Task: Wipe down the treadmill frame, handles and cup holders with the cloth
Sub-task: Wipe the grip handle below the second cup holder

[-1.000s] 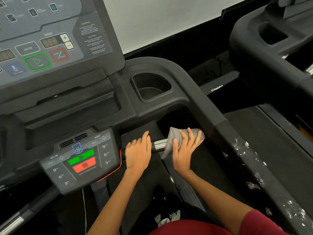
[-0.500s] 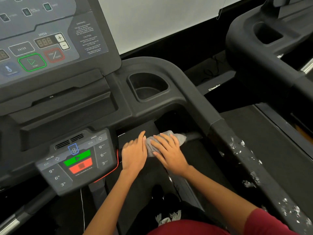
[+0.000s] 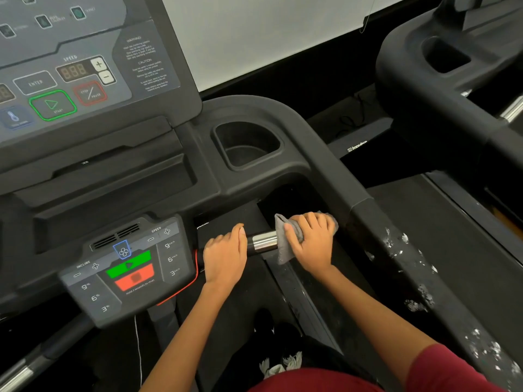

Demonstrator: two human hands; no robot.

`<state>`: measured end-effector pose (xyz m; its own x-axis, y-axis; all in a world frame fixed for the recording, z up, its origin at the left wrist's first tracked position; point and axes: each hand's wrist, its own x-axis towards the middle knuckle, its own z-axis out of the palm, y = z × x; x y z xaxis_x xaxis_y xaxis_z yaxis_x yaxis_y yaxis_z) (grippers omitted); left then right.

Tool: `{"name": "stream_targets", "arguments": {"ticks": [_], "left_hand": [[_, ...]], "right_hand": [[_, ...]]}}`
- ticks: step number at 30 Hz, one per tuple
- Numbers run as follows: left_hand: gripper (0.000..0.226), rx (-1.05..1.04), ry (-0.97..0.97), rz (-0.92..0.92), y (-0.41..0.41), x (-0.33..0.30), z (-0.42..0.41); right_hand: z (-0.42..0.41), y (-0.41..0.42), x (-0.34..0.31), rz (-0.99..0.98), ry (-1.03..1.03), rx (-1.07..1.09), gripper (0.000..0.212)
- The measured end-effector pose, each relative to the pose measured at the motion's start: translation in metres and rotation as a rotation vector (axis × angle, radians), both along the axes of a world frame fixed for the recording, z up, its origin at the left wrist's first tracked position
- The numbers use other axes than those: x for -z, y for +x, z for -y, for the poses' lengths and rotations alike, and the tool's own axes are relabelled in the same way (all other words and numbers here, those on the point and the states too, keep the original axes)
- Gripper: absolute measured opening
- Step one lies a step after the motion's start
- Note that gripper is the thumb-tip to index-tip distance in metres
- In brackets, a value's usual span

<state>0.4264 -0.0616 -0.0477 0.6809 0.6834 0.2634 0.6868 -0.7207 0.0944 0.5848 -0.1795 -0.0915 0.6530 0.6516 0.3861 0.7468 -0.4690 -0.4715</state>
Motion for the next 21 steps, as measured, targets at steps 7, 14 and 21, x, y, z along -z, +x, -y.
{"name": "stream_targets", "arguments": {"ticks": [7, 14, 21], "left_hand": [[0.042, -0.027, -0.033, -0.022, 0.004, -0.003, 0.001], [0.027, 0.031, -0.095, -0.136, 0.012, -0.006, -0.001], [0.021, 0.052, -0.355, -0.056, 0.031, -0.008, 0.002]], "right_hand": [[-0.016, -0.013, -0.012, -0.001, -0.119, 0.011, 0.039], [-0.03, -0.033, -0.023, -0.079, -0.168, -0.113, 0.042], [-0.029, -0.039, -0.035, -0.292, -0.143, -0.21, 0.052]]}}
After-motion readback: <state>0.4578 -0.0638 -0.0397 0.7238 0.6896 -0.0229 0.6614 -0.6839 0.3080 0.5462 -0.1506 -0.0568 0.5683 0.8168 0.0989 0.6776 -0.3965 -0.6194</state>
